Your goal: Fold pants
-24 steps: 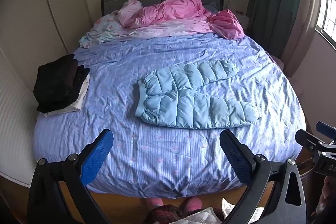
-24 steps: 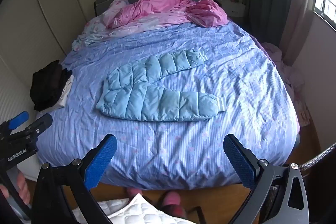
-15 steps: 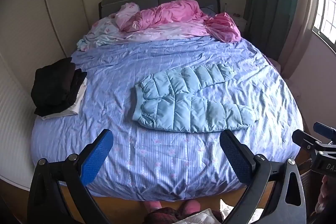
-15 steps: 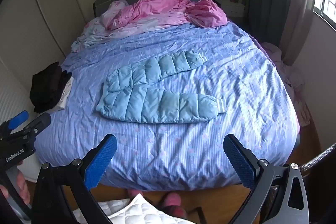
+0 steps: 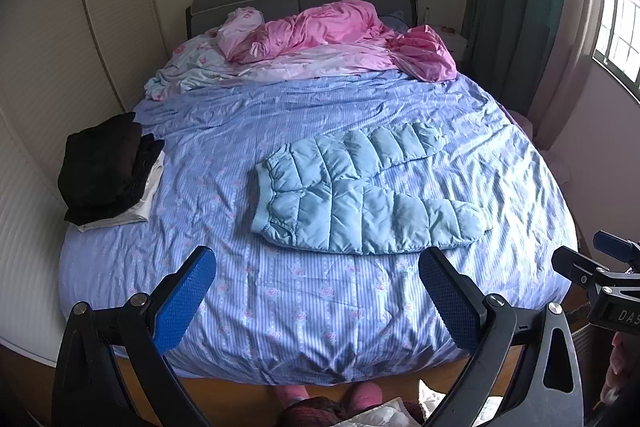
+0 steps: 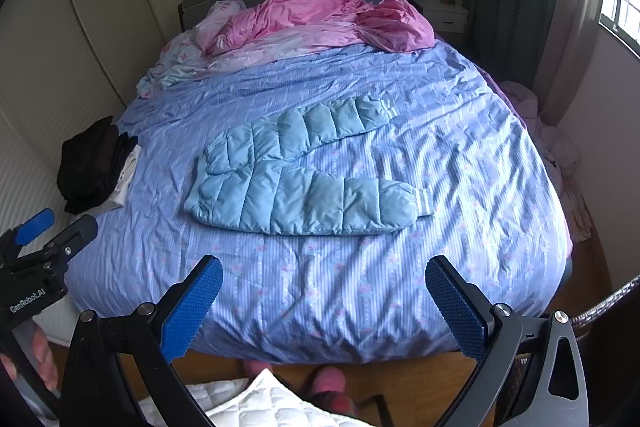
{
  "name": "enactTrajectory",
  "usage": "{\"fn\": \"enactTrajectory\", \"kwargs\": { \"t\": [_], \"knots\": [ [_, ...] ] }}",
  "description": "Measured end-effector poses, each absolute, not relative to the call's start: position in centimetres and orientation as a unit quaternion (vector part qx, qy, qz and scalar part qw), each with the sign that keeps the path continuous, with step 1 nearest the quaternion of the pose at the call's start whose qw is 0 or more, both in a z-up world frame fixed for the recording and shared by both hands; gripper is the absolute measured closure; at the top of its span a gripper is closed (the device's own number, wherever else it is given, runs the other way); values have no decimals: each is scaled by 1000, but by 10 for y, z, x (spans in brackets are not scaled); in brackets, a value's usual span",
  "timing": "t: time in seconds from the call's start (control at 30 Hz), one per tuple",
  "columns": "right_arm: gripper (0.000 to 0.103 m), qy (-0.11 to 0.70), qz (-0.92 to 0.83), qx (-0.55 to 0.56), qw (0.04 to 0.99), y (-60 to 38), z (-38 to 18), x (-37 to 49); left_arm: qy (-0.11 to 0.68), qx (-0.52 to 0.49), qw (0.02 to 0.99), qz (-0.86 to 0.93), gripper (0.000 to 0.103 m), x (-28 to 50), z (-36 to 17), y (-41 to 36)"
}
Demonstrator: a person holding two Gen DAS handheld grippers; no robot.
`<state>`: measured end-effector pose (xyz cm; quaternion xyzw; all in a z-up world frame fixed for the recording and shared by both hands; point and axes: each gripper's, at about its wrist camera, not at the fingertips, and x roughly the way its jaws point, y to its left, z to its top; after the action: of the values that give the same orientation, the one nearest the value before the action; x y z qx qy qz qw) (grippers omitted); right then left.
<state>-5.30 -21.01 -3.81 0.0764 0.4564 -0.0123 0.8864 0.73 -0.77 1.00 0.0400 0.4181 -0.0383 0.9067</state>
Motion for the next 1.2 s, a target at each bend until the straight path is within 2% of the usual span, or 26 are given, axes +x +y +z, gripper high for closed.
{"fn": "enactTrajectory", "kwargs": {
  "t": [1.2],
  "knots": [
    [0,457,-13,76,886,-212,-37,-50,417,39,907,-39,0,8,8,-3]
  ]
}}
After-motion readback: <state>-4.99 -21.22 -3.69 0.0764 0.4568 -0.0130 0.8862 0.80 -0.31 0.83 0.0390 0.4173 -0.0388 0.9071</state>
